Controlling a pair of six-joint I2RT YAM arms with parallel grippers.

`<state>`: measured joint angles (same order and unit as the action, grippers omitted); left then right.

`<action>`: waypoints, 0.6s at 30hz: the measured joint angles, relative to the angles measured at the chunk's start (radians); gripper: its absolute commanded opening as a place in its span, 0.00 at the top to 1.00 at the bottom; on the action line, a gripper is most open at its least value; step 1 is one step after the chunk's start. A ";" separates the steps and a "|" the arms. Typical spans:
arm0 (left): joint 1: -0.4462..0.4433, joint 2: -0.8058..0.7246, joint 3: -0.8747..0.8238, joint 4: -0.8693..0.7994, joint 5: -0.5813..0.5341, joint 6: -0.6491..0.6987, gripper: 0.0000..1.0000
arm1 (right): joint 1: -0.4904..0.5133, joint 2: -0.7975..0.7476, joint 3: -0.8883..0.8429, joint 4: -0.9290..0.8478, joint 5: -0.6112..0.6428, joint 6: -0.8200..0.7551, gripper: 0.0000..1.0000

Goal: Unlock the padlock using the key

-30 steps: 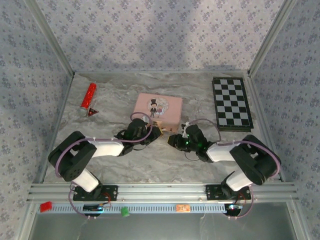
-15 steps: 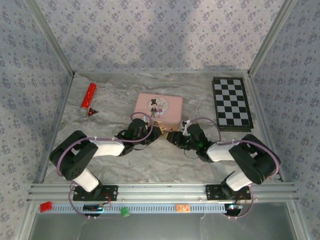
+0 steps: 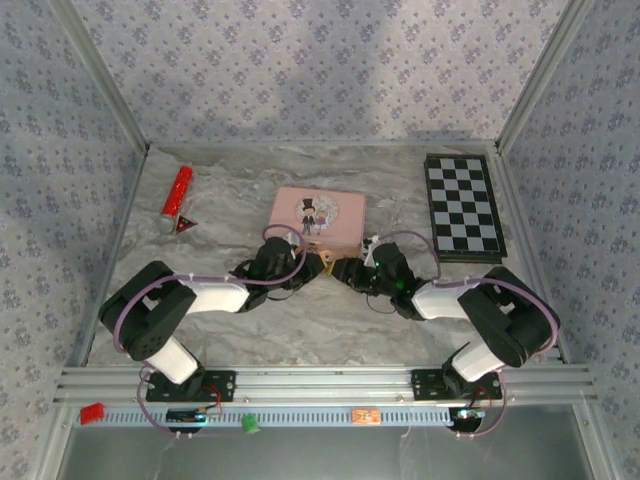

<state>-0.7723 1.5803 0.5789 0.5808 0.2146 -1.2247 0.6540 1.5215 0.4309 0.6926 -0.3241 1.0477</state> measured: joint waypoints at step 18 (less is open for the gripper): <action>-0.003 0.000 -0.008 0.003 0.002 -0.007 0.97 | 0.017 0.019 0.011 0.018 -0.016 -0.009 0.78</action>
<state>-0.7753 1.5806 0.5705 0.5835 0.2169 -1.2320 0.6708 1.5406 0.4419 0.7105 -0.3405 1.0386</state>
